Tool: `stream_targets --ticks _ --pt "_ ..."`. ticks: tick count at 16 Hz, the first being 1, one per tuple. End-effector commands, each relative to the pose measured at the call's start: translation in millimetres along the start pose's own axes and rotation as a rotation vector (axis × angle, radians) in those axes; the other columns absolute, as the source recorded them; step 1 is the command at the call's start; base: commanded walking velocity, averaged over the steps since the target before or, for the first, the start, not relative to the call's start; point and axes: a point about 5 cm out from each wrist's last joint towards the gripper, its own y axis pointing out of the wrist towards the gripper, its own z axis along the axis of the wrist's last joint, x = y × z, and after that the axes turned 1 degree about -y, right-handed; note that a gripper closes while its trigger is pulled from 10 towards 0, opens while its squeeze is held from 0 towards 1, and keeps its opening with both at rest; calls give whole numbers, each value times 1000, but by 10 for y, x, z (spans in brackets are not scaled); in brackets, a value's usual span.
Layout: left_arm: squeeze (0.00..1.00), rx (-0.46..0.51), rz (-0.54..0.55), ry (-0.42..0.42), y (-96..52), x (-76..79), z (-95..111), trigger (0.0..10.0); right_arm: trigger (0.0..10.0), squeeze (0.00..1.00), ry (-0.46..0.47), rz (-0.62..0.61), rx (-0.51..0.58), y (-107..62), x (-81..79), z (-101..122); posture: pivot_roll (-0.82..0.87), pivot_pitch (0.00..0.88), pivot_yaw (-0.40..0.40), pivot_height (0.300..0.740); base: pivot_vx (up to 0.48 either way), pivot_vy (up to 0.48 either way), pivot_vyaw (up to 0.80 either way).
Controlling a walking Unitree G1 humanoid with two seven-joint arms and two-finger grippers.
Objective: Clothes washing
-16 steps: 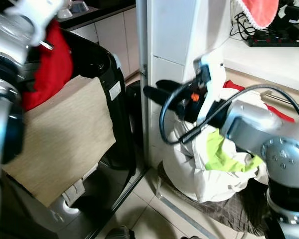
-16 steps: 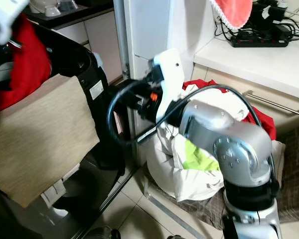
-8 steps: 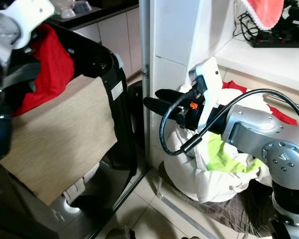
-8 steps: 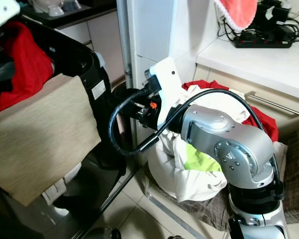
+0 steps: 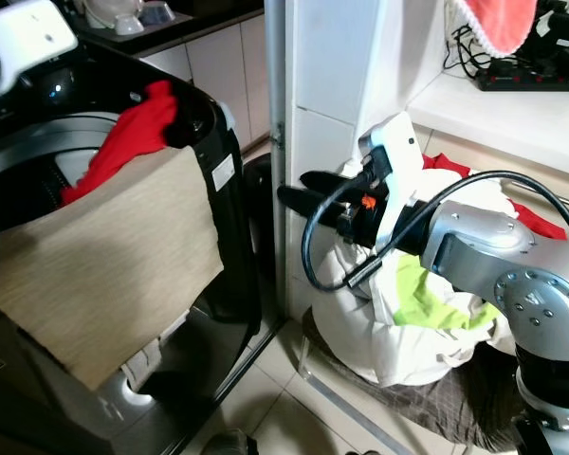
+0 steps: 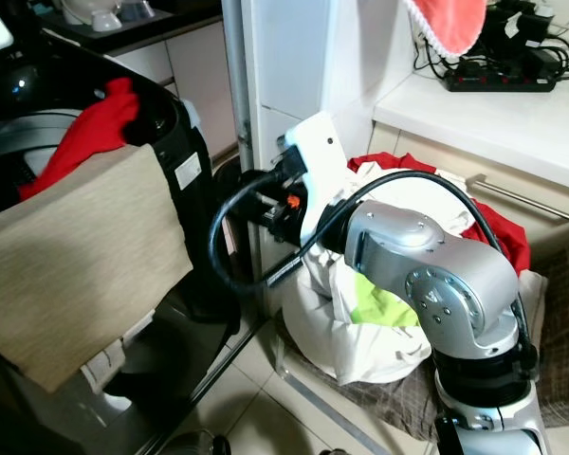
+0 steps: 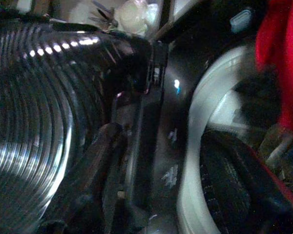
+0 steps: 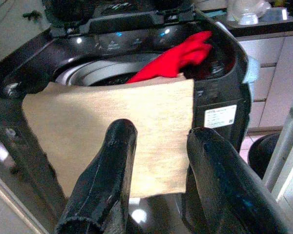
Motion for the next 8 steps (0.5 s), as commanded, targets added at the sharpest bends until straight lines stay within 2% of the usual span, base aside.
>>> stream_targets --ticks 1,2,3,4,5,6,7,8 --pt "0 125 -13 -153 -15 -24 140 10000 10000 0 16 -105 46 -18 129 57 -6 0 65 740 0 0 0" --pt "0 302 -142 -373 -5 93 337 10000 10000 0 62 -232 95 -39 291 83 -2 0 61 740 0 0 0" --pt "0 302 -142 -373 -5 93 337 10000 10000 0 62 -232 95 -39 291 83 -2 0 61 740 0 0 0" --pt "0 378 -287 -495 37 316 448 10000 10000 0 84 -280 109 -55 368 89 4 0 50 740 0 0 0" --pt "0 419 -409 -517 86 611 556 10000 10000 0 73 -287 100 -56 391 88 0 0 51 740 0 0 0" --pt "0 439 -445 -517 94 704 600 10000 10000 0 68 -288 97 -54 395 87 0 0 51 740 0 0 0" --pt "0 536 -514 -591 83 897 774 10000 10000 0 57 -336 89 -60 437 55 -9 0 59 740 0 0 0" --pt "0 536 -514 -591 83 897 774 10000 10000 0 57 -336 89 -60 437 55 -9 0 59 740 0 0 0"
